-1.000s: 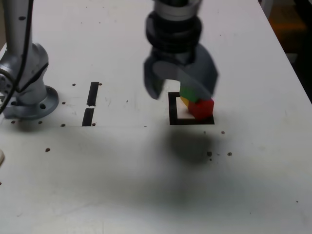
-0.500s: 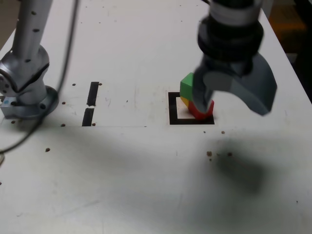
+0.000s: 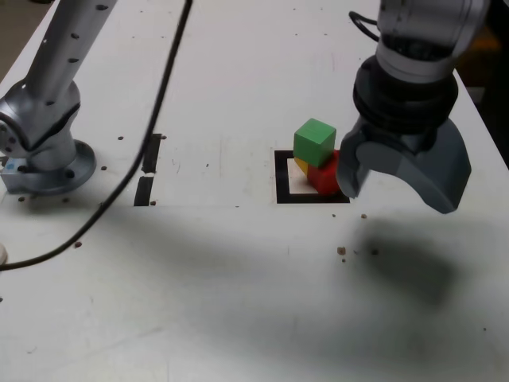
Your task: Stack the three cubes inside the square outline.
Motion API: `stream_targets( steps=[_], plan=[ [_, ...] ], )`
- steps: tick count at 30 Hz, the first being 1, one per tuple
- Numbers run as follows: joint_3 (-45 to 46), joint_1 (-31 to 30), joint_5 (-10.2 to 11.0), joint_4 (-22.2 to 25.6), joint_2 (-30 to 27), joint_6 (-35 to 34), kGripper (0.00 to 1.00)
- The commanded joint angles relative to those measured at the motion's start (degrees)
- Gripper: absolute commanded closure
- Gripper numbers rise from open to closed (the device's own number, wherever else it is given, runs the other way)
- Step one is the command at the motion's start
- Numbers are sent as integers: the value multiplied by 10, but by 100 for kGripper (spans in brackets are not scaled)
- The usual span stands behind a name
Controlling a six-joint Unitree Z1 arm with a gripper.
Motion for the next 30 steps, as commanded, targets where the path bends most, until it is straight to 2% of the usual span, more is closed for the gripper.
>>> stream_targets(
  steps=[1,8,15,23,30],
  plan=[
    [23,7,-6,-21,3,2,0],
    [118,32,-20,-97,-8,12,1],
    [143,38,-18,-109,-14,19,1],
    [253,71,12,-128,-63,13,1],
    [289,80,35,-126,-86,-10,0]
  ],
)
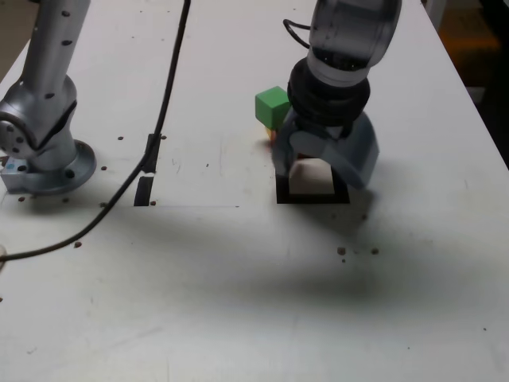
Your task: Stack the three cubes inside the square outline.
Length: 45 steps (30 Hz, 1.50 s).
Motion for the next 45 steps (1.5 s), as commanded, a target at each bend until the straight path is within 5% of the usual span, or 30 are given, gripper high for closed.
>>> stream_targets(
  steps=[1,20,39,45],
  plan=[
    [9,2,7,5,-11,-10,0],
    [-25,26,119,39,-81,-37,1],
    [16,54,119,41,-69,-56,1],
    [-11,48,104,111,-85,-56,1]
  ],
)
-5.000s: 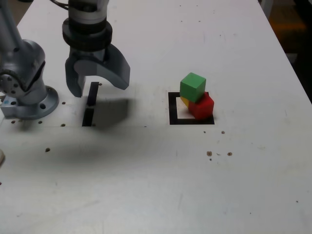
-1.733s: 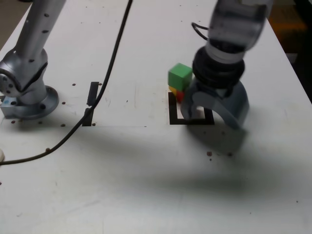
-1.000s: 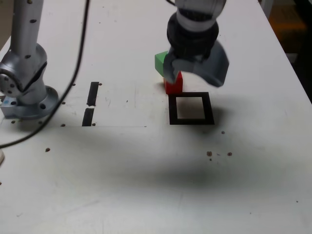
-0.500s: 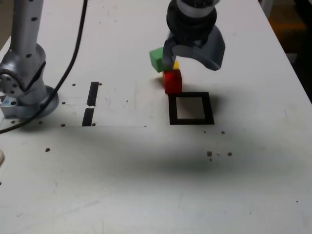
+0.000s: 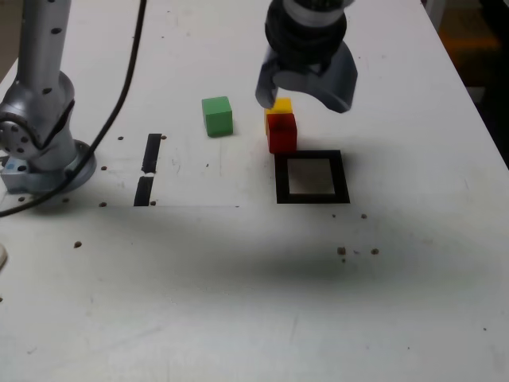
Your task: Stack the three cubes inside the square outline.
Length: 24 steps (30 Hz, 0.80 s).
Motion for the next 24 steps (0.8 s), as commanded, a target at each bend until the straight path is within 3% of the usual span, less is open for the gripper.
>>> stream_targets(
  steps=[1,4,8,15,18,24],
  plan=[
    [-8,-3,-15,36,-16,0,1],
    [-13,-7,-50,68,-35,0,1],
    [-18,-18,-105,72,-47,-1,1],
    [51,-20,-189,9,-49,-41,1],
    [106,-9,-208,-56,-53,-55,0],
    [153,7,-211,-136,-57,-58,0]
  ],
)
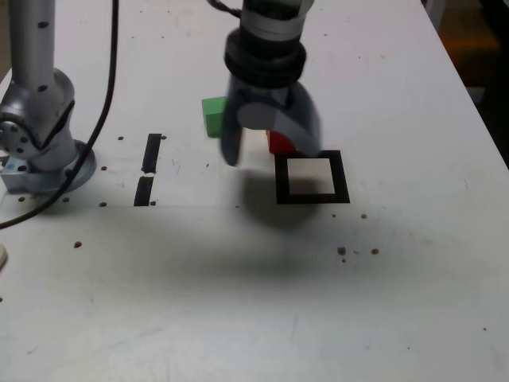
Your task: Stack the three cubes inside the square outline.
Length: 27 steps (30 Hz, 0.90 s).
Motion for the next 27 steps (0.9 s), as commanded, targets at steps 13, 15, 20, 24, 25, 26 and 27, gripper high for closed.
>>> stream_targets(
  steps=[13,15,20,24,25,26,27],
  plan=[
    [-31,72,14,10,40,-3,3],
    [-42,77,18,17,50,-3,6],
    [-56,78,24,26,66,-7,16],
    [-57,78,28,29,68,-8,27],
    [-58,78,29,31,70,-8,29],
    [-59,78,30,32,72,-7,30],
    [-59,78,30,33,75,-6,31]
  ],
)
